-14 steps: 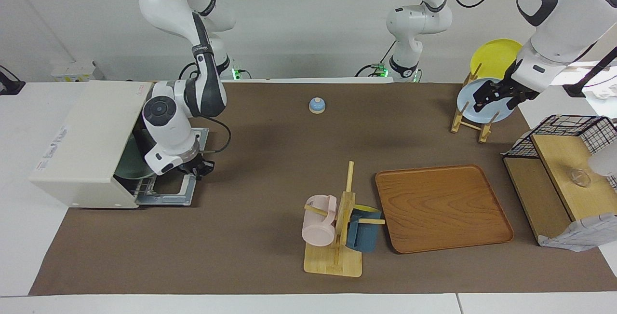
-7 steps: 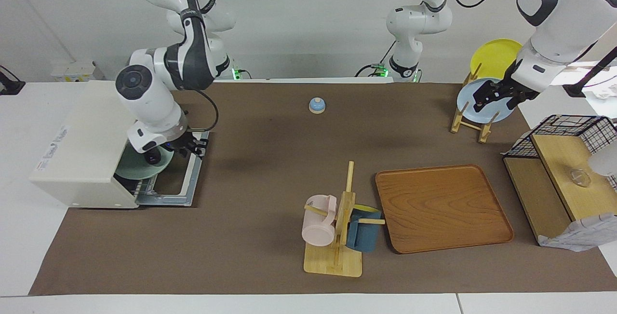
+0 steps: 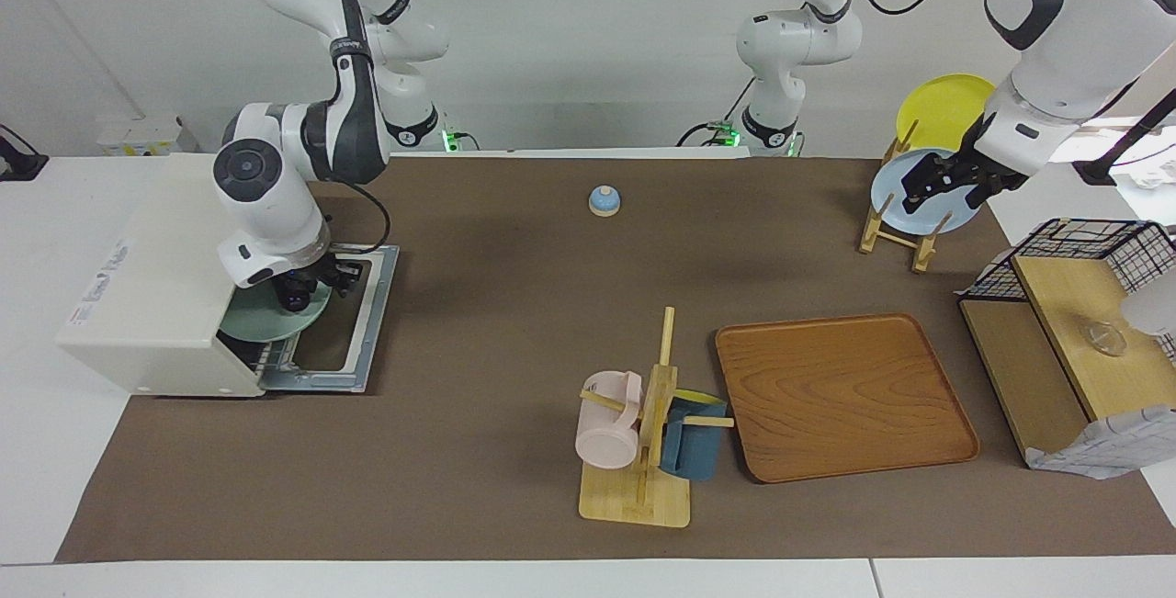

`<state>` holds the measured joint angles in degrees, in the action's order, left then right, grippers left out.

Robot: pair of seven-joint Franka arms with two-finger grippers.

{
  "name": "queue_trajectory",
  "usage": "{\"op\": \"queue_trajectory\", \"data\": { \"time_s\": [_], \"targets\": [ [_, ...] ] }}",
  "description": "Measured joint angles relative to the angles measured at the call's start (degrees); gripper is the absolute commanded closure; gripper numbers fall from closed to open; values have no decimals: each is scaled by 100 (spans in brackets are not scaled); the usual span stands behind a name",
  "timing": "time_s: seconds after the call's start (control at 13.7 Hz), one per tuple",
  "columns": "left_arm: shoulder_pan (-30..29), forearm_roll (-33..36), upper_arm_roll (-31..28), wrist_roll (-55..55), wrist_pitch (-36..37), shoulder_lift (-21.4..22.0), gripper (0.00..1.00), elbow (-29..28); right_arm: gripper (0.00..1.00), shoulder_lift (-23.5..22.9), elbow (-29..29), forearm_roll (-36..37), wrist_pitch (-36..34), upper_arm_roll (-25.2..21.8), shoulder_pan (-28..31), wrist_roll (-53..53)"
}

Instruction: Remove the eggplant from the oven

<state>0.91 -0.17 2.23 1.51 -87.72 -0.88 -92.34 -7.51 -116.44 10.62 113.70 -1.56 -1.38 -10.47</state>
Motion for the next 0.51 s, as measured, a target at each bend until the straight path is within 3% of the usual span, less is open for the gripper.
{"op": "queue_trajectory", "data": {
  "time_s": [0.15,0.37,0.51],
  "targets": [
    [5,0,4,0,0,0,0,0,100,8,-148,49,192,2,0,86],
    [4,0,7,0,0,0,0,0,100,11,-62,257,75,20,-62,194],
    [-6,0,3,0,6,0,0,0,100,-17,402,317,-451,183,-213,183]
  ]
}}
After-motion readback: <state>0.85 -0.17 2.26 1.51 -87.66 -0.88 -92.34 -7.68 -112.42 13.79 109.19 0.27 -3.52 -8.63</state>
